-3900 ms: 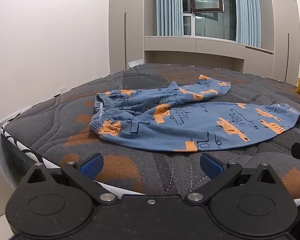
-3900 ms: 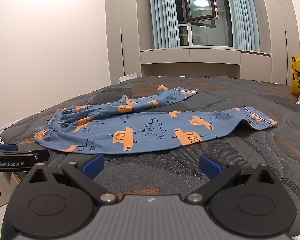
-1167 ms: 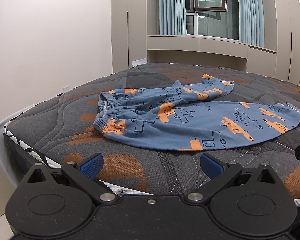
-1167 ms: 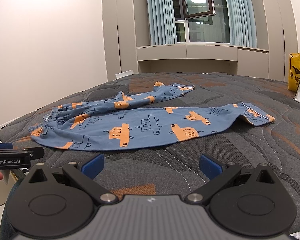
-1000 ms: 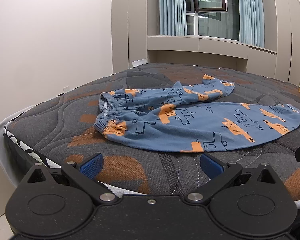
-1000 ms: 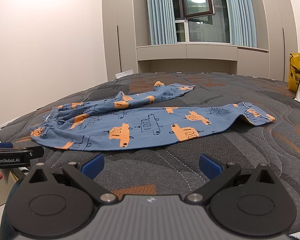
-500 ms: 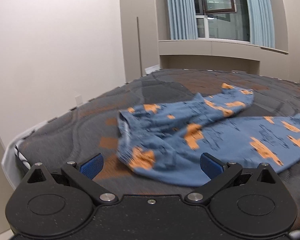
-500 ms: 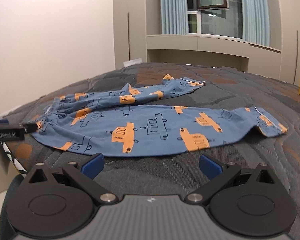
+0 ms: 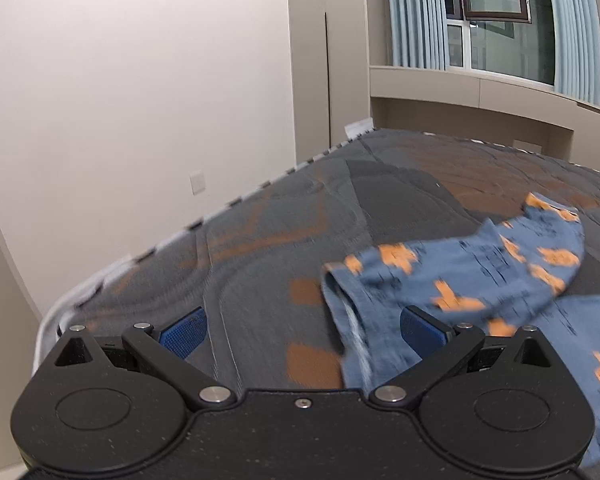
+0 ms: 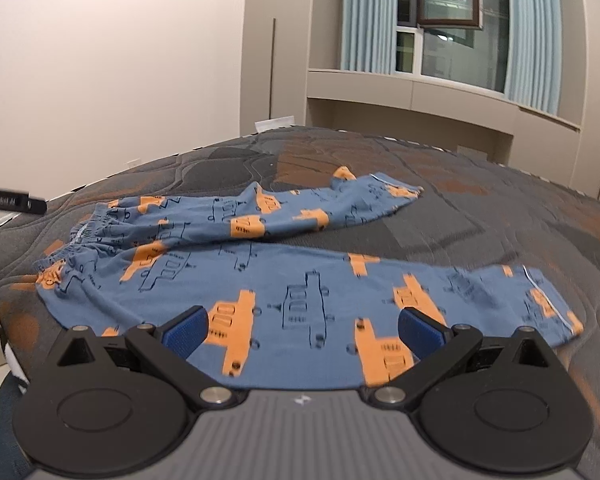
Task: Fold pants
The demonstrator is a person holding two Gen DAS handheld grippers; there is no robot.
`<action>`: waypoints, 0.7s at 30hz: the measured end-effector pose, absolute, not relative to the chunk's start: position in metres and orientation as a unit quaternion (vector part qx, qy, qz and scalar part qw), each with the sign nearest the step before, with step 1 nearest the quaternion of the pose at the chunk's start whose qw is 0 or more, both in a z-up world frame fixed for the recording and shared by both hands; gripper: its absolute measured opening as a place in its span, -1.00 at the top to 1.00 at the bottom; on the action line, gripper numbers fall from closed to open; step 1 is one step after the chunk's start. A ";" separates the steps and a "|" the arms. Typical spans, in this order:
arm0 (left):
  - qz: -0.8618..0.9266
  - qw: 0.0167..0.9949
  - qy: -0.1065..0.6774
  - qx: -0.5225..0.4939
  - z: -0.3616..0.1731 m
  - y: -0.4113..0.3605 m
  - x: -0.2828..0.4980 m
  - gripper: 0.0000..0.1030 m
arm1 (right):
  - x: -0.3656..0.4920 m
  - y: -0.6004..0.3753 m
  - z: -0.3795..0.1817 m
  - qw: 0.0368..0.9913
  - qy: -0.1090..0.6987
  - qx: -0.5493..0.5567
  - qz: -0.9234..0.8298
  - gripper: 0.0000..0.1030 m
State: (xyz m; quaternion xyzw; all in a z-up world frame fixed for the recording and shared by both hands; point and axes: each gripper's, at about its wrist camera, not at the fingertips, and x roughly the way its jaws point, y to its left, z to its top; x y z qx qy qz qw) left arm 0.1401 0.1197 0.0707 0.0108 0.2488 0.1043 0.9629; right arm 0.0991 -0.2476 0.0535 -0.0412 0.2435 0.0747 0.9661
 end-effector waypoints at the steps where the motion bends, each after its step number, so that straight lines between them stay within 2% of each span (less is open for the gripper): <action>1: 0.104 0.963 0.248 0.015 0.073 0.121 0.146 -0.99 | 0.104 -0.246 0.055 0.966 0.242 -0.045 0.076 -1.00; 11: 0.083 0.962 0.255 0.050 0.082 0.139 0.230 -0.99 | 0.178 -0.255 0.063 0.966 0.212 -0.082 0.125 -1.00; 21: 0.001 0.958 0.276 0.083 0.068 0.145 0.322 -0.99 | 0.312 -0.267 0.069 0.926 0.263 -0.095 0.254 -1.00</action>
